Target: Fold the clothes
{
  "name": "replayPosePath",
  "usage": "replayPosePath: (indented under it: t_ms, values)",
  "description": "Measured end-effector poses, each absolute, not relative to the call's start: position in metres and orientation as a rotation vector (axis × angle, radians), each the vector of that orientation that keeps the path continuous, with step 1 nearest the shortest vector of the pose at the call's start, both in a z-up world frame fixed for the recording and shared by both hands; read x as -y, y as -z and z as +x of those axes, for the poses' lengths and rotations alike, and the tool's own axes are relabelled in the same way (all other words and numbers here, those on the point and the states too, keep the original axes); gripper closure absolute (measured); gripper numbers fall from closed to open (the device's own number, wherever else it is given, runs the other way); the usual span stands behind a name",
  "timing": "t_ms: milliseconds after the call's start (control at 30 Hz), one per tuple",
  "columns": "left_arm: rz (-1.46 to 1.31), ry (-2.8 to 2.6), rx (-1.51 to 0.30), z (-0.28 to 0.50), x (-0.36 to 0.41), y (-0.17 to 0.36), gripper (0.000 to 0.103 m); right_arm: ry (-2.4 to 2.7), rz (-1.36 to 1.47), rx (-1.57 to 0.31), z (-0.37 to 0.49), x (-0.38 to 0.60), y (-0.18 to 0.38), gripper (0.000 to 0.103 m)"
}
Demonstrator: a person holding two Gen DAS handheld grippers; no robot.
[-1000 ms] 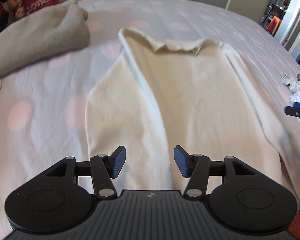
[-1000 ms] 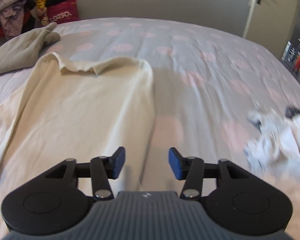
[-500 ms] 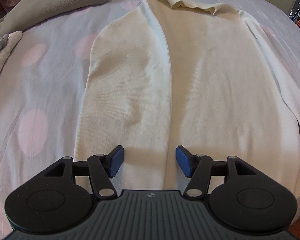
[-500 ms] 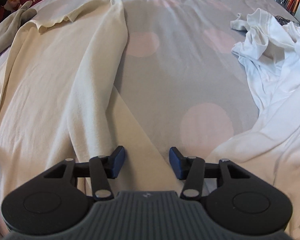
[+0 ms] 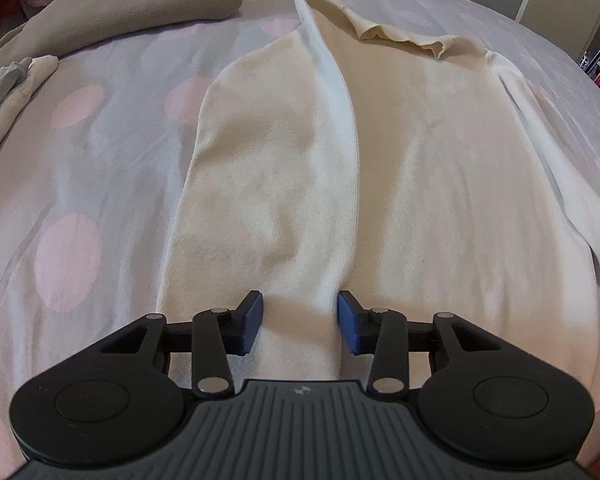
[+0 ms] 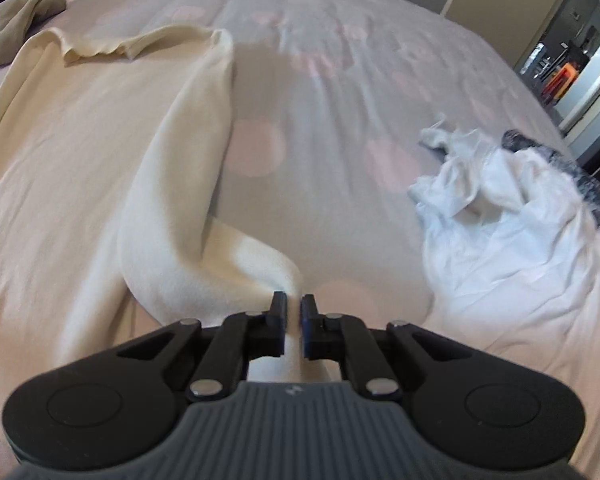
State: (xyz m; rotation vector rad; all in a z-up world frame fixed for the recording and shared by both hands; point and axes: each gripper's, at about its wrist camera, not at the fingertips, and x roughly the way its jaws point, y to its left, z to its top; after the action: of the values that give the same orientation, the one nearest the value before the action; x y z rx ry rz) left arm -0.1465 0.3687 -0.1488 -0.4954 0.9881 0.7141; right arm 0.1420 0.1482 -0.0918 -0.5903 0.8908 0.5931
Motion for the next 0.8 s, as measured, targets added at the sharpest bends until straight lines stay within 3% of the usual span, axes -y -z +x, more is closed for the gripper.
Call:
replayPosePath:
  t_ms: [167, 400, 600, 800]
  values:
    - [-0.5, -0.712, -0.977, -0.146, -0.37, 0.149, 0.072, -0.43, -0.586, -0.796, 0.189, -0.143, 0.055, 0.094]
    - [-0.508, -0.705, -0.961, -0.147, -0.372, 0.147, 0.084, -0.292, -0.558, -0.813, 0.234, -0.133, 0.064, 0.093]
    - [-0.501, -0.697, -0.949, -0.146, -0.371, 0.145, 0.098, -0.367, -0.448, -0.764, 0.207, -0.122, 0.064, 0.073]
    - [-0.518, -0.706, -0.908, -0.152, -0.372, 0.137, 0.1, -0.484, -0.278, -0.7, 0.153, -0.13, 0.058, 0.059]
